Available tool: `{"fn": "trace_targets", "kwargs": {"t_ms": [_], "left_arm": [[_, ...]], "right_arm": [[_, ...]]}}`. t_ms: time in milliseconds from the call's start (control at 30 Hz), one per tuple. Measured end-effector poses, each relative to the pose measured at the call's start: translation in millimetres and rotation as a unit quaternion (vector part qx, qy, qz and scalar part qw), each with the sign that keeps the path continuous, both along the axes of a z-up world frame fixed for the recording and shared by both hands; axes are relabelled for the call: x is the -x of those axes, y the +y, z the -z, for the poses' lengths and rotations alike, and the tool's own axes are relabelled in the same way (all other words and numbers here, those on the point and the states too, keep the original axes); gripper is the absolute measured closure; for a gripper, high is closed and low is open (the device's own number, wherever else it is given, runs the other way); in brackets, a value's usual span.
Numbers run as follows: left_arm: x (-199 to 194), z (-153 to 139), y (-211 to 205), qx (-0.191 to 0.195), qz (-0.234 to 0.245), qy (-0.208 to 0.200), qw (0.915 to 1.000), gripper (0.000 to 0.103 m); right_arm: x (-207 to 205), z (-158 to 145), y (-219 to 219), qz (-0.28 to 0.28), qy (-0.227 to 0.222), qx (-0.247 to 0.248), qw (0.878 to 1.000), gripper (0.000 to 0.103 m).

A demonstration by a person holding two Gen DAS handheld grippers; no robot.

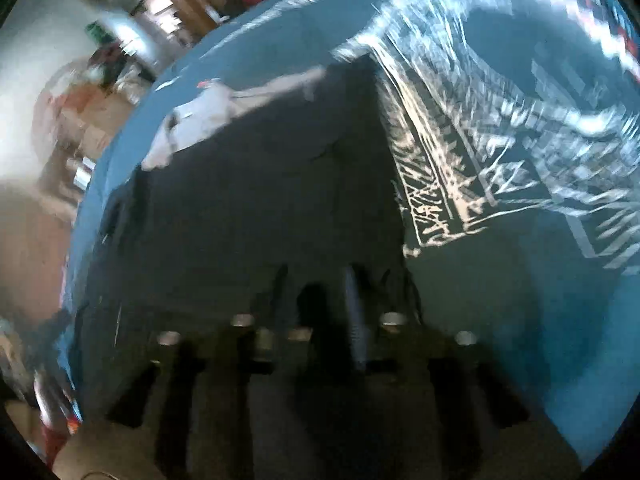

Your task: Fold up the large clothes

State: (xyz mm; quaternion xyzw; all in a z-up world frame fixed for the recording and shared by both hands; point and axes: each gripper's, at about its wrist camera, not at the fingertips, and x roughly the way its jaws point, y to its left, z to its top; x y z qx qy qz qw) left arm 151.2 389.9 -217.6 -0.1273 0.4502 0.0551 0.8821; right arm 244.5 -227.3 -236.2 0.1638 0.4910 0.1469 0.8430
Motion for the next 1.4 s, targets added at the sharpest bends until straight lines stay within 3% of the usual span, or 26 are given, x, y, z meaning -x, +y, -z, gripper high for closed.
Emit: {"fn": "trace_targets", "kwargs": {"t_ms": [33,67,167,300,433,500,600,667,733,800,867,933,967,1033,1067,1167,1233,1300,1400], "left_arm": [[7.8,0.8,-1.5,0.002,0.014,0.008,0.9999,0.009],[14.8,1.7,-2.9,0.005,0.022,0.015,0.9996,0.009],[34.4,-0.4,-11.9,0.008,0.032,0.014,0.9994,0.01],[42.3,-25.9,-35.4,0.015,0.038,-0.021,0.9989,0.012],[-9.0,-68.1,-99.7,0.002,0.109,-0.077,0.991,0.011],[-54.1,-70.3,-134.2,-0.013,0.136,-0.072,0.9881,0.012],[-125.0,-53.8,-168.0,-0.009,0.16,-0.041,0.9863,0.026],[-165.8,-31.7,-172.3,-0.024,0.145,-0.009,0.9891,0.037],[-194.5,5.1,-162.9,-0.037,0.117,0.046,0.9913,0.038],[-200.0,33.3,-143.0,-0.061,0.077,0.089,0.9911,0.021],[-181.0,26.7,-122.7,-0.037,0.029,0.067,0.9966,0.016],[-161.3,21.4,-115.5,-0.059,0.001,0.062,0.9964,0.003],[-152.3,22.3,-111.7,-0.06,-0.01,0.06,0.9964,0.001],[-139.3,22.5,-109.5,-0.034,-0.01,0.056,0.9978,0.005],[-133.7,18.4,-114.4,-0.04,-0.007,0.05,0.998,0.007],[-128.0,4.3,-133.1,-0.098,0.008,0.023,0.9949,0.007],[-143.0,-5.7,-144.1,-0.11,0.032,0.01,0.9934,0.007],[-160.4,-14.0,-140.6,-0.09,0.034,0.002,0.9954,0.007],[-174.2,-11.5,-103.6,-0.033,-0.034,0.023,0.9986,0.01]], "right_arm": [[12.0,-7.4,-3.5,-0.008,-0.01,-0.002,1.0,0.028],[23.6,-11.9,-2.6,-0.016,-0.014,-0.002,1.0,0.022],[49.2,2.4,-12.1,-0.006,0.006,0.025,1.0,0.022],[95.3,27.3,-31.7,0.04,0.051,0.004,0.998,0.025],[129.2,25.3,-33.1,0.068,0.032,-0.023,0.997,0.025],[132.9,20.0,-28.9,0.071,0.023,-0.033,0.997,0.025],[128.3,15.1,-20.2,0.068,0.018,-0.034,0.997,0.025],[127.3,17.0,-17.6,0.065,0.019,-0.028,0.997,0.025],[130.7,21.0,-20.8,0.067,0.02,-0.031,0.997,0.025],[132.0,25.8,-24.7,0.069,0.022,-0.036,0.997,0.026],[133.9,27.7,-27.2,0.065,0.022,-0.037,0.997,0.026],[132.3,27.1,-27.1,0.055,0.02,-0.031,0.998,0.026],[130.2,26.7,-26.9,0.051,0.019,-0.029,0.998,0.026],[127.6,26.4,-28.3,0.048,0.018,-0.03,0.998,0.025],[125.6,26.2,-29.3,0.048,0.018,-0.03,0.998,0.025],[124.1,23.3,-33.3,0.054,0.014,-0.036,0.998,0.025],[127.0,21.4,-34.0,0.055,0.009,-0.039,0.998,0.023],[130.2,23.4,-33.6,0.052,0.008,-0.037,0.998,0.022],[134.1,27.7,-32.9,0.051,0.007,-0.031,0.998,0.022]]}}
